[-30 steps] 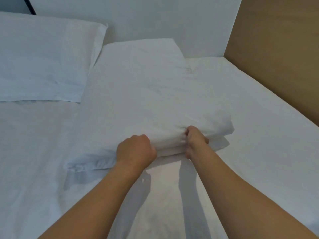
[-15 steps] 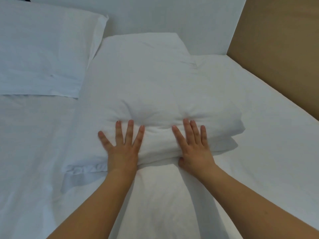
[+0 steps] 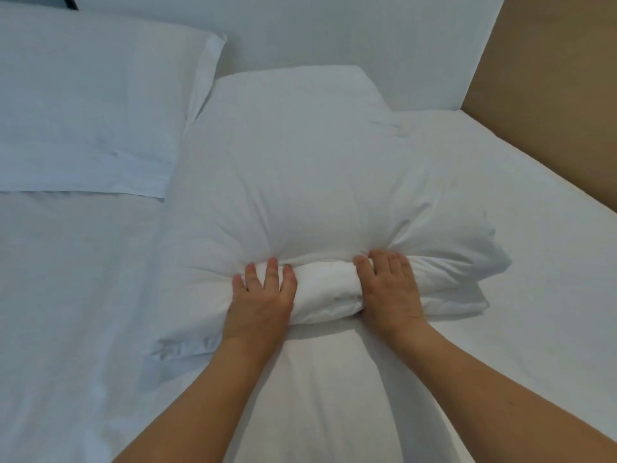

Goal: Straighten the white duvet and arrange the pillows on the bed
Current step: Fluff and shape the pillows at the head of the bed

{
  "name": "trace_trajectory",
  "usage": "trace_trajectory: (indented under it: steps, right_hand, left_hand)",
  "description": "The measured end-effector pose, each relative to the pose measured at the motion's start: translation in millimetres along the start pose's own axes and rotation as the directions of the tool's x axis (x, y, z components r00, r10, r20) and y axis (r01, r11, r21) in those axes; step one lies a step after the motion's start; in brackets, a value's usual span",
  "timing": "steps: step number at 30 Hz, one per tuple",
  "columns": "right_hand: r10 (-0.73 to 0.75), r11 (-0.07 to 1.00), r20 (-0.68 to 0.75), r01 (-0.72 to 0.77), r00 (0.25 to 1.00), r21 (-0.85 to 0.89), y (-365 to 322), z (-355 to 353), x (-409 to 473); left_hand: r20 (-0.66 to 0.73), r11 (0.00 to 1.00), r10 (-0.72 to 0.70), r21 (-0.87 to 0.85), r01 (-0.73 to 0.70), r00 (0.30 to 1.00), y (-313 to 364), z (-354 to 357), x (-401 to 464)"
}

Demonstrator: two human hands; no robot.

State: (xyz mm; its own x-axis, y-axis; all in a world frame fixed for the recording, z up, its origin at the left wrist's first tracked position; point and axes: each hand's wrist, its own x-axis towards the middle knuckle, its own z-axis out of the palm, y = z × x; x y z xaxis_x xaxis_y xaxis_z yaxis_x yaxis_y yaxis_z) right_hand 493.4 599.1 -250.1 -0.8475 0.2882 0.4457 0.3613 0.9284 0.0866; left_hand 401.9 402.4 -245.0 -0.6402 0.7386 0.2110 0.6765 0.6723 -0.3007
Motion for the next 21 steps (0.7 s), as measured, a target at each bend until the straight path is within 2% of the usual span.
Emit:
trace_trajectory:
  steps: [5,7,12,16,21]
  right_hand:
    - [-0.026,0.999,0.211,0.032,0.977,-0.028,-4.3,-100.2,29.5]
    - [-0.080,0.996,0.208,0.085,0.975,-0.017,-2.5,-141.6,31.7]
    - [-0.126,0.992,0.233,0.127,0.964,0.014,7.3,-238.4,10.0]
    - [-0.113,0.992,0.262,0.122,0.959,-0.019,24.7,-296.4,-21.2]
    - [-0.054,0.998,0.253,0.063,0.966,-0.026,53.0,-349.2,-32.4]
  left_hand:
    - [0.019,0.991,-0.014,-0.134,0.016,1.000,-21.9,-85.9,-6.5]
    - [0.053,0.984,-0.041,-0.169,0.049,0.998,-28.0,-128.6,-18.0]
    - [0.027,0.979,-0.083,-0.186,0.086,0.996,-25.1,-216.4,-59.4]
    - [0.013,0.986,-0.069,-0.153,0.070,0.998,-7.8,-277.5,-89.1]
    - [-0.074,0.992,-0.072,-0.109,0.063,0.995,8.3,-337.1,-93.8]
